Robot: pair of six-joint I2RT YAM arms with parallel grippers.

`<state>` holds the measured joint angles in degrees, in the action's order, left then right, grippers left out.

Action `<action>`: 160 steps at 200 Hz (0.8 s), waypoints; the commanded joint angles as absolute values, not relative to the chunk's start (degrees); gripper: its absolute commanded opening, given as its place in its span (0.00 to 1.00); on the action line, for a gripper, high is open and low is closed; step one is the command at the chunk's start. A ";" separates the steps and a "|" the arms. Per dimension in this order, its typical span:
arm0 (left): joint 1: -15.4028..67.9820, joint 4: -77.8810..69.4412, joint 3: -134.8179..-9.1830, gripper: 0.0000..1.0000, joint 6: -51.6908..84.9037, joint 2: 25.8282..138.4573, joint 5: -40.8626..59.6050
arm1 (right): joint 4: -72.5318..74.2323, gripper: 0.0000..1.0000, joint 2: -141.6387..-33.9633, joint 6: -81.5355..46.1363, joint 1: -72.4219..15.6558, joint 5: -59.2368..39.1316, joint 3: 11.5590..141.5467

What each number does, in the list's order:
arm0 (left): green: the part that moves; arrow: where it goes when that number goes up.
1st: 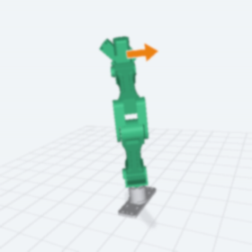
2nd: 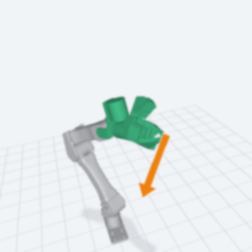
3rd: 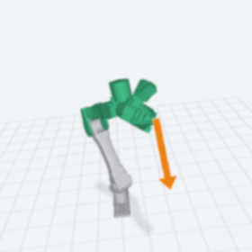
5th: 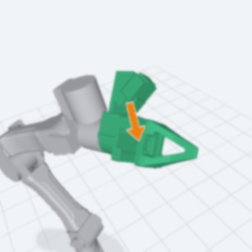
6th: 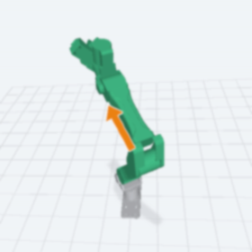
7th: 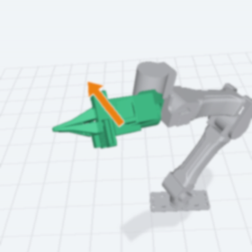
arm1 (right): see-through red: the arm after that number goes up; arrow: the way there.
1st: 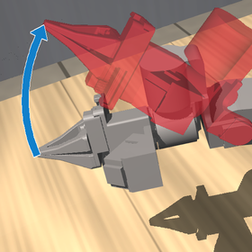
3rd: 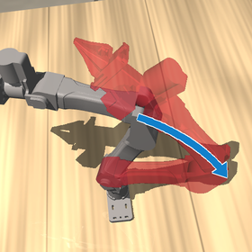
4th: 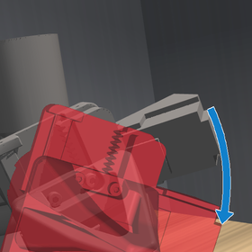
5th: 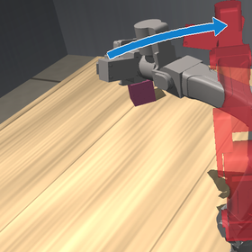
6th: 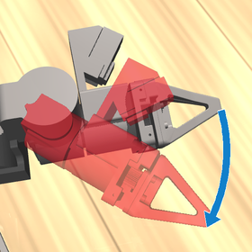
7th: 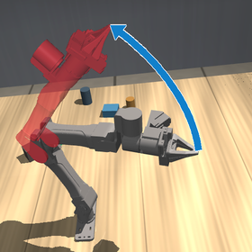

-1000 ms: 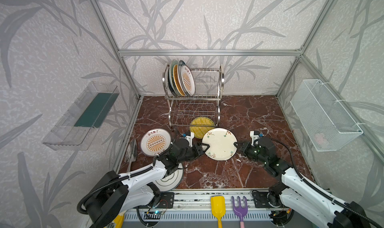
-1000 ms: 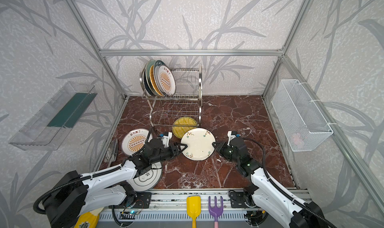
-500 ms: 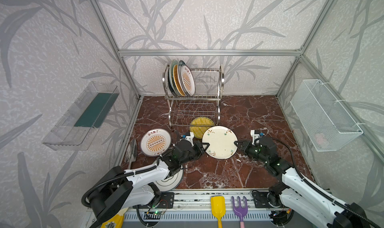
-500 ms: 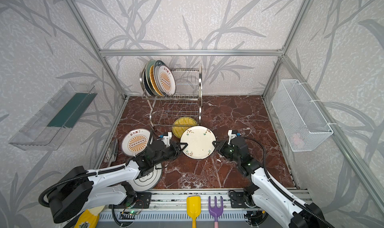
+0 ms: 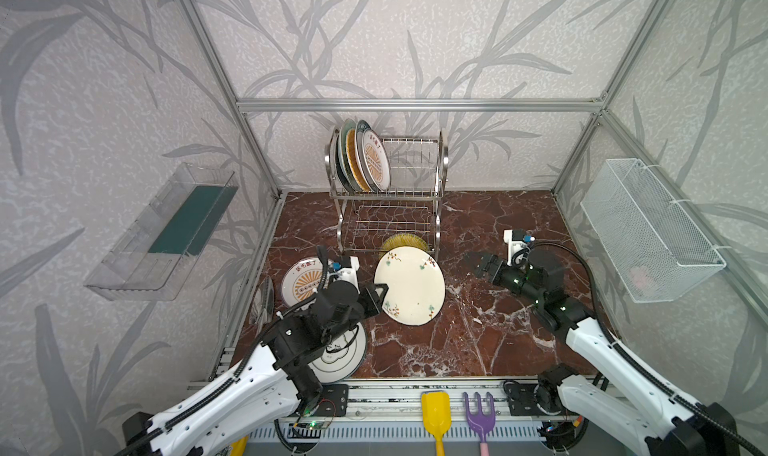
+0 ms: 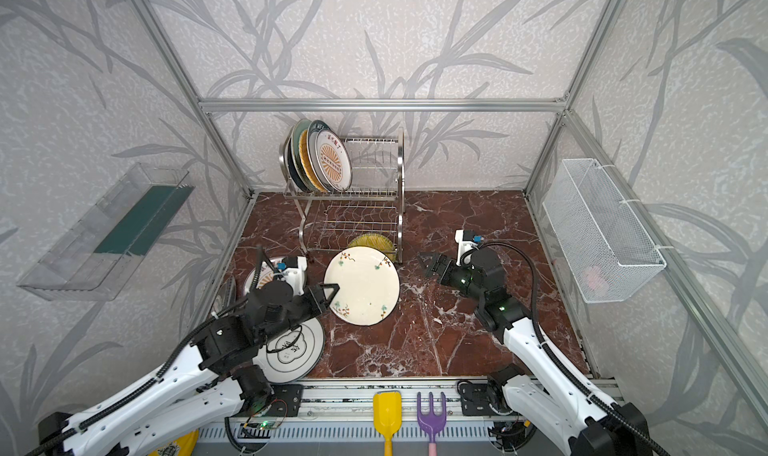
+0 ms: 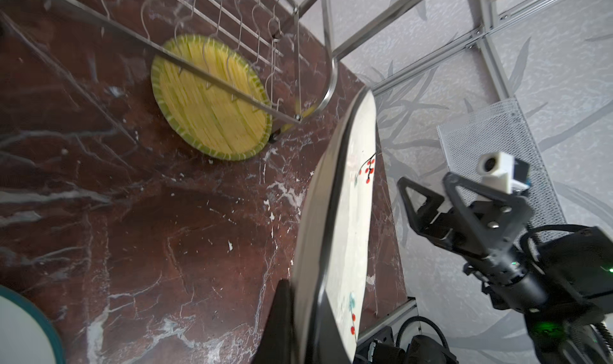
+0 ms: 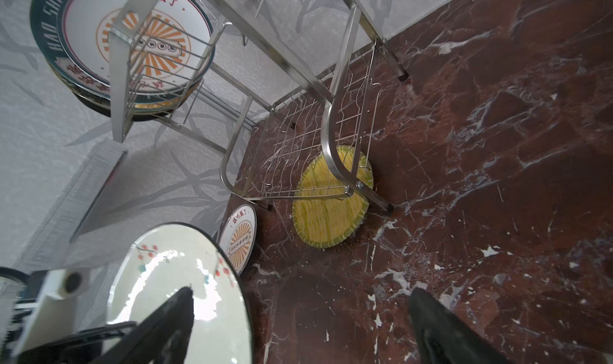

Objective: Load the plates into the dish rack
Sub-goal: 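Lift the plate toward the rack with left gripper while right releases and withdraws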

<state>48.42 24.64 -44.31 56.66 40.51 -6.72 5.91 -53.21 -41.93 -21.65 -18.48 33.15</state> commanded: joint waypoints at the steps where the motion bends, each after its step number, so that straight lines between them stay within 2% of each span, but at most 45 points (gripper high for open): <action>1: 48.84 29.38 -58.23 0.00 43.78 42.54 -11.86 | 12.88 0.99 -53.96 -35.26 -21.60 -19.06 30.07; 19: 48.96 31.09 -67.23 0.00 39.04 46.62 -14.49 | 17.22 0.99 -53.67 -34.33 -21.99 -20.02 27.20; 57: 49.02 25.13 -80.25 0.00 29.88 55.38 -21.18 | 22.14 0.99 -51.10 -28.37 -26.46 -16.27 22.50; 79: 48.97 21.21 -87.55 0.00 22.58 61.27 -29.96 | 24.26 0.99 -50.78 -24.94 -28.62 -12.54 20.51; 117: 48.89 7.66 -93.69 0.00 6.83 69.68 -41.88 | 30.89 0.99 -52.34 -21.89 -30.82 -11.35 17.63; 160: 46.50 0.62 -101.76 0.00 -3.68 79.13 -46.07 | 35.47 0.99 -53.61 -19.88 -34.20 -12.37 16.71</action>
<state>48.10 13.78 -94.87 4.97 77.01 -40.53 29.56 -53.17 -22.61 -32.58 -12.78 17.34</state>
